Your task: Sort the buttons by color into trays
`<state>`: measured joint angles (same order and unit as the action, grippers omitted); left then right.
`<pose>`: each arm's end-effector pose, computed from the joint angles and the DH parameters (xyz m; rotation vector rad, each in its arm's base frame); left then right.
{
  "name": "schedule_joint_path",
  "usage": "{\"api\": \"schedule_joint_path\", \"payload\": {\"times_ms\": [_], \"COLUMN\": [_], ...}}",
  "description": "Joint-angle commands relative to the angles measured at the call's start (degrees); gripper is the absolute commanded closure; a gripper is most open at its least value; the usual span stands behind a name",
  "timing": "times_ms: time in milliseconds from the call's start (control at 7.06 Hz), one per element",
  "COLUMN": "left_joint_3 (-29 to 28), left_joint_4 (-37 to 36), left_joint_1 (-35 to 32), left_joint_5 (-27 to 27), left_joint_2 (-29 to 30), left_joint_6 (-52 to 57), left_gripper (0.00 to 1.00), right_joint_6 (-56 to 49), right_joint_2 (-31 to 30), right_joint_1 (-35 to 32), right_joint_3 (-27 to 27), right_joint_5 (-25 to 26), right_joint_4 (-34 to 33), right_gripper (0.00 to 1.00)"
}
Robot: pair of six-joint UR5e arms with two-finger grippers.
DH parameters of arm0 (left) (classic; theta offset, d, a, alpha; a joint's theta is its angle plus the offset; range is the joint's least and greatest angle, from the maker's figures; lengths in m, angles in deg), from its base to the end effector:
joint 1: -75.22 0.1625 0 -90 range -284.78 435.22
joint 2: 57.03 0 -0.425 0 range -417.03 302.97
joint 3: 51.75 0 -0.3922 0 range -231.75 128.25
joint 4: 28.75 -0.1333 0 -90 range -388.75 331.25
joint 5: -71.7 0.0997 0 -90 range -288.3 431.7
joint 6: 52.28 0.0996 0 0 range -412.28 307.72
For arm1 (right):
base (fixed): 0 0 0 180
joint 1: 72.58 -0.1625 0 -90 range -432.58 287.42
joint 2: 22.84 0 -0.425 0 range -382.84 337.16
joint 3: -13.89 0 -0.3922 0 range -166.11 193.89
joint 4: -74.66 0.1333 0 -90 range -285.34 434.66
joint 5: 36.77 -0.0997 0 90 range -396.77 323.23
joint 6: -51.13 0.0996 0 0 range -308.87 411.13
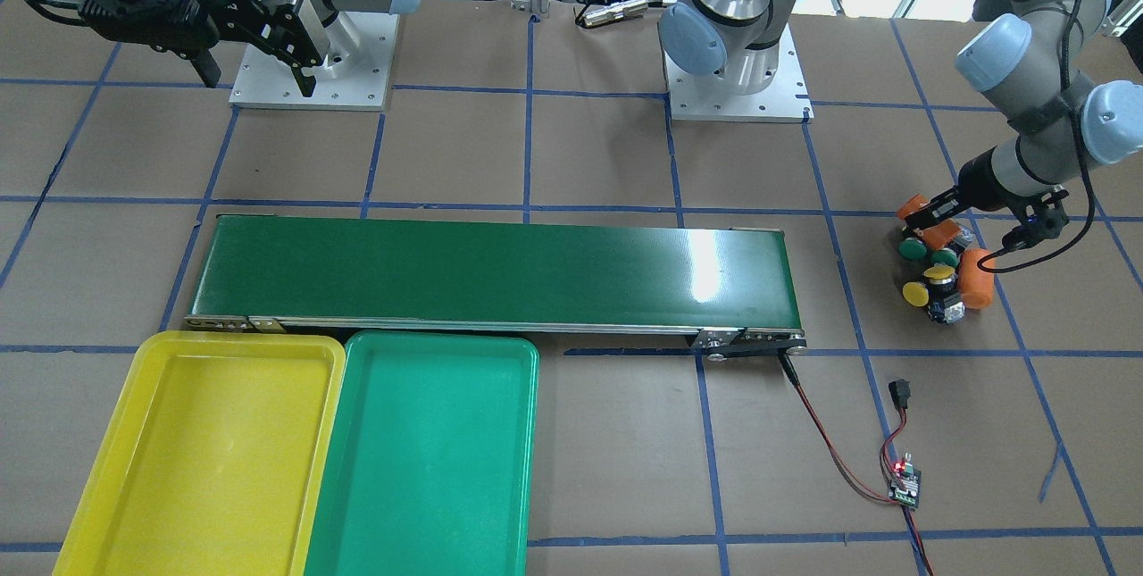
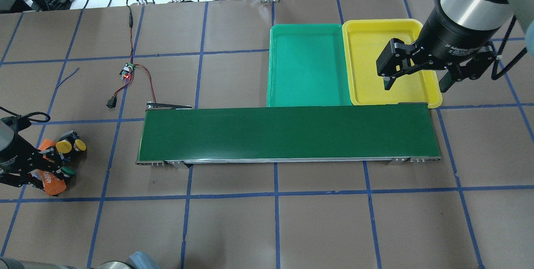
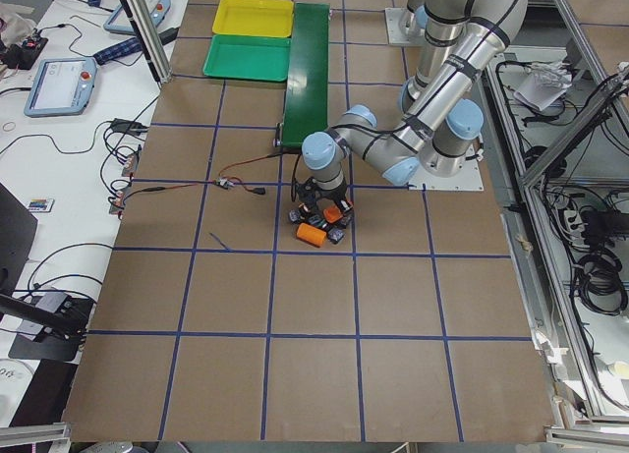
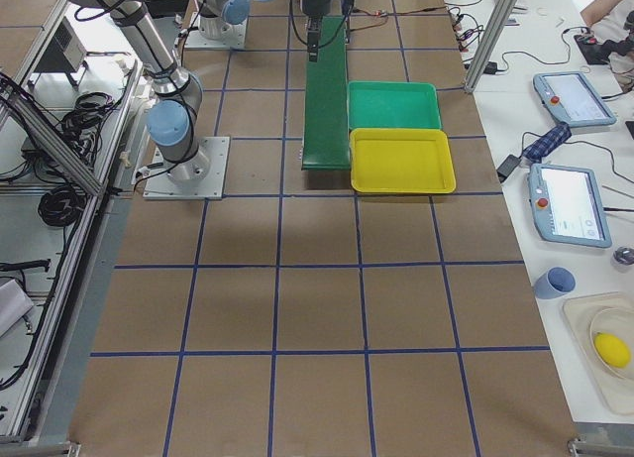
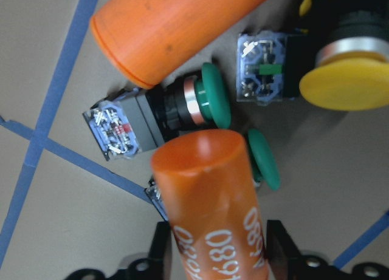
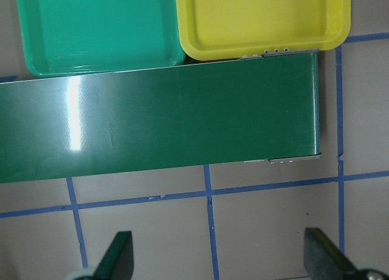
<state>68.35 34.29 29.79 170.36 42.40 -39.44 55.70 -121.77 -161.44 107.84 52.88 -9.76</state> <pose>0.2301 -0.4022 0.2143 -0.8193 2.9770 0.4105 0.1255 -0.4260 0.5158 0.1562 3.1319 0.0167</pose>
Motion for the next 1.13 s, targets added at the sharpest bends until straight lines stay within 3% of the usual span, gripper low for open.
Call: {"api": "schedule_joint_path", "payload": {"times_ms": [0,283,425,708,992], "left_joint_3": [-0.12,-3.70,-7.12,-8.30,-8.56], "left_joint_4": [0.94,10.29,15.23,16.60,12.76], "left_joint_1": [-0.53,-3.77,-7.44,-19.20,-31.84], "left_joint_5": [0.03,-4.85,-6.97,-8.22,-11.04], "left_joint_2": [-1.94,-5.28,-5.90,-7.57,-6.53], "left_joint_6": [0.08,-3.49,-13.01,-27.79,-51.83], "left_gripper": [1.00,1.00,1.00,1.00,1.00], "right_joint_6": [0.00,-0.09,0.00,-0.09,-0.09], "right_joint_2": [-0.03,-0.12,-0.29,-0.21,-0.21], "right_joint_1": [0.00,0.00,0.00,0.00,0.00], "right_joint_3": [0.00,0.00,0.00,0.09,0.18], "right_joint_5": [0.00,0.00,0.08,0.08,0.00], "right_joint_4": [-0.13,-0.22,0.21,0.13,-0.57], "right_gripper": [0.00,0.00,0.00,0.00,0.00]}}
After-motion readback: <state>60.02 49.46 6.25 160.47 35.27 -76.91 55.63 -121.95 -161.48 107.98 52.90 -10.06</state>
